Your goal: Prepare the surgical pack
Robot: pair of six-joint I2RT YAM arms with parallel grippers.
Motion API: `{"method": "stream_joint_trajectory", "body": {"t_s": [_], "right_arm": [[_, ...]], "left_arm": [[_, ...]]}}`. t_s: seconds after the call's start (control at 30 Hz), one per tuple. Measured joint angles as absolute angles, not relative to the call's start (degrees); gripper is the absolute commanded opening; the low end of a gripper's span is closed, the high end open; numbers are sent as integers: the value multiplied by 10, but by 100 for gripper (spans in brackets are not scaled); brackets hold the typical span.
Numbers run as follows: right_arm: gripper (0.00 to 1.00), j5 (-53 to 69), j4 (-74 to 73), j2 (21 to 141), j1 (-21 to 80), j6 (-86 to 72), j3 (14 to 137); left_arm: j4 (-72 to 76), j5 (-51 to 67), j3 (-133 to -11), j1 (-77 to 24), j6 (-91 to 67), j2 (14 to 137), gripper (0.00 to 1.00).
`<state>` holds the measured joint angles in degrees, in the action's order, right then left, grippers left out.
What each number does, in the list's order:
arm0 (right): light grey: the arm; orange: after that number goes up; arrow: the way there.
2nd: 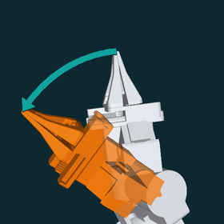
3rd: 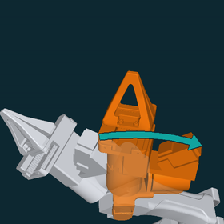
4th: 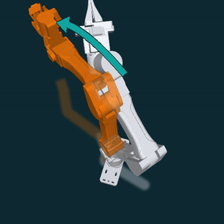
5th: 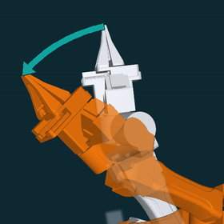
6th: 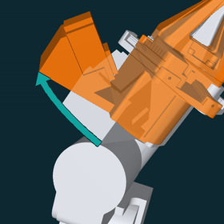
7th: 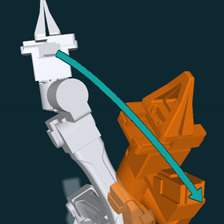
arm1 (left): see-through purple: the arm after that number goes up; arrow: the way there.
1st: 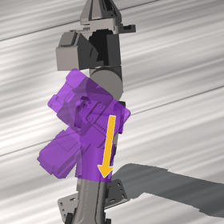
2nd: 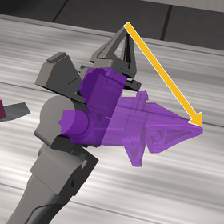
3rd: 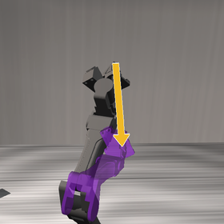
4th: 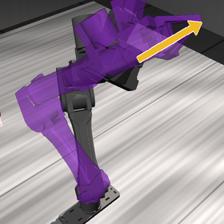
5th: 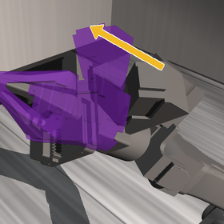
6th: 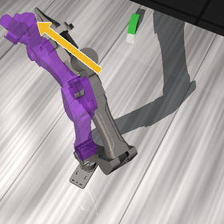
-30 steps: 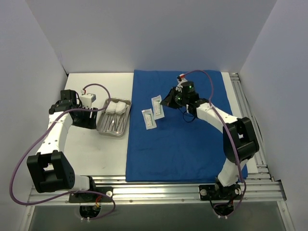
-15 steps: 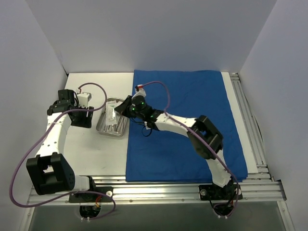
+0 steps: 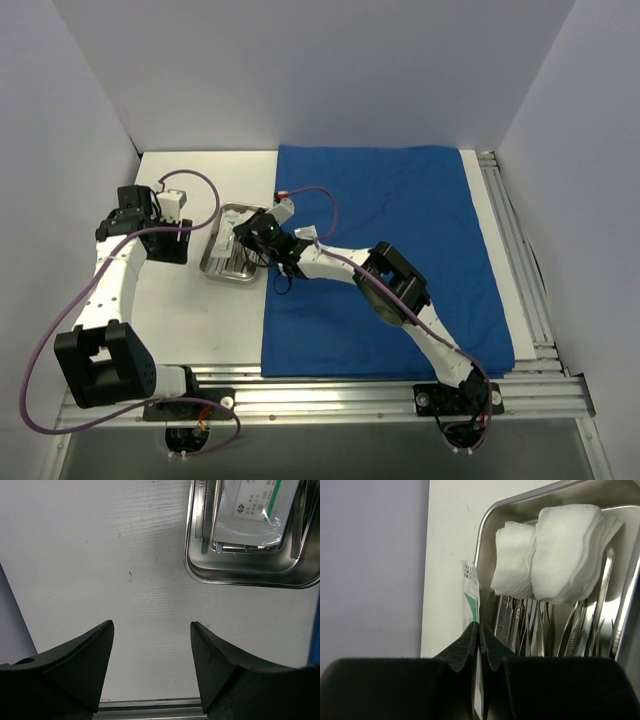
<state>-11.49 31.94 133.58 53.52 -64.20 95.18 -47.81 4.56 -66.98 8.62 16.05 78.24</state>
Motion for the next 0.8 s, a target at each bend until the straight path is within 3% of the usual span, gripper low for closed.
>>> {"method": "stream_joint_trajectory", "body": {"t_s": [0.43, 0.67, 0.8], "right_arm": [[0, -131, 301, 1416, 560, -659, 1015], [32, -138, 301, 1415, 567, -630, 1015], [38, -148, 297, 1399, 568, -600, 1008]], "left_arm": [[-477, 48, -670, 86, 160, 783, 72], [-477, 50, -670, 86, 160, 783, 72], [-477, 51, -670, 86, 160, 783, 72]]}}
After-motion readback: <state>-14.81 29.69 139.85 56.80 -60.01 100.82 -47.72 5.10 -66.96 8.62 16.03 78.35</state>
